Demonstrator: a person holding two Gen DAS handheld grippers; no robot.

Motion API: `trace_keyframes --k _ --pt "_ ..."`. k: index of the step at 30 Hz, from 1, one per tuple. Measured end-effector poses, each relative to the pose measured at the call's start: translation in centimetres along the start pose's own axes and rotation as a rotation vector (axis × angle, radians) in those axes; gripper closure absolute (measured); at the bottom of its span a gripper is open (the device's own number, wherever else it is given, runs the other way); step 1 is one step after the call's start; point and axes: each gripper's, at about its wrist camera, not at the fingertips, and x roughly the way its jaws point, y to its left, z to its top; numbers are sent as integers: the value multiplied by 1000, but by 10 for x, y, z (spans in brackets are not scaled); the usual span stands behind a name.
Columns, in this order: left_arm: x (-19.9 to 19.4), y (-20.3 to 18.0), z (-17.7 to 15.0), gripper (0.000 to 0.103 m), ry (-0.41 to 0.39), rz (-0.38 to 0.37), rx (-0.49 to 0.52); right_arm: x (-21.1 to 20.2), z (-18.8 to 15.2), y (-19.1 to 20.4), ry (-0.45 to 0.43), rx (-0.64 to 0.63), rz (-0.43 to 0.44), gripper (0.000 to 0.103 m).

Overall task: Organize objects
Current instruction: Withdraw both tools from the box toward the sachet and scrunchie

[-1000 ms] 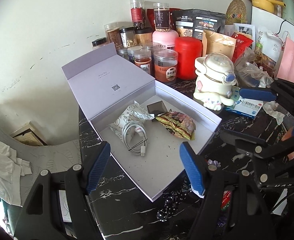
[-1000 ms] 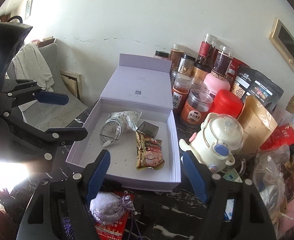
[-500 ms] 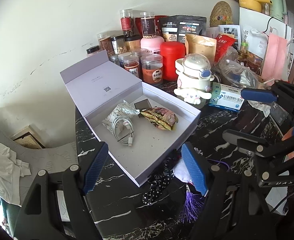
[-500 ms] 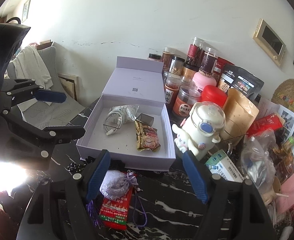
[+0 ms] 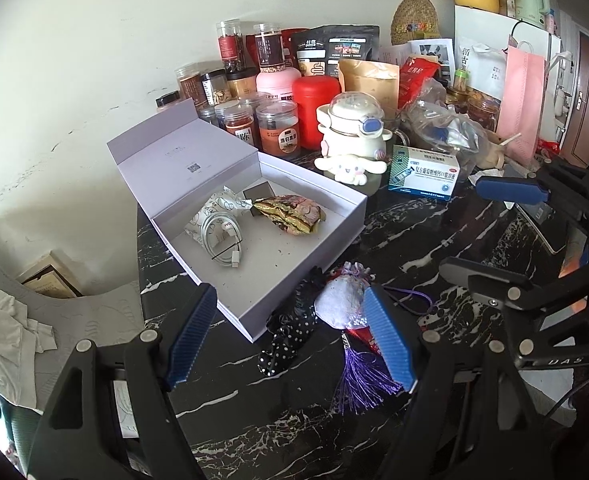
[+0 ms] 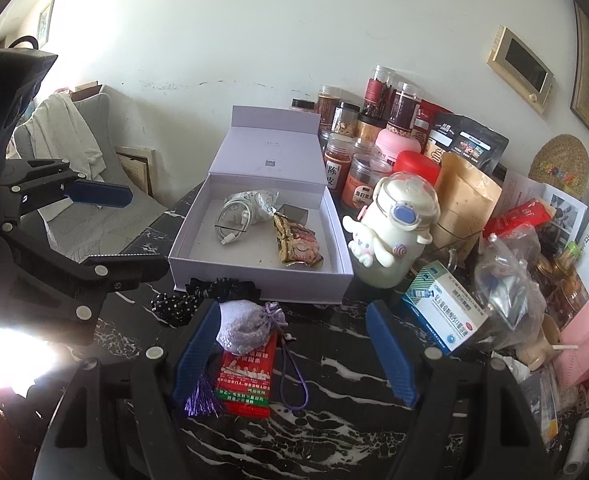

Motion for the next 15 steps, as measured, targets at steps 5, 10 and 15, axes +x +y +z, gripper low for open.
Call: trace_keyframes --k 5,10,15 --pt "-1 -4 -9 28 8 -17 7 0 -11 0 25 18 -5 27" --pt "3 -3 -15 28 17 -38 5 3 -20 -3 53 37 -14 27" --pt "16 2 -21 28 40 -60 -8 10 -29 -10 84 67 -22 27"
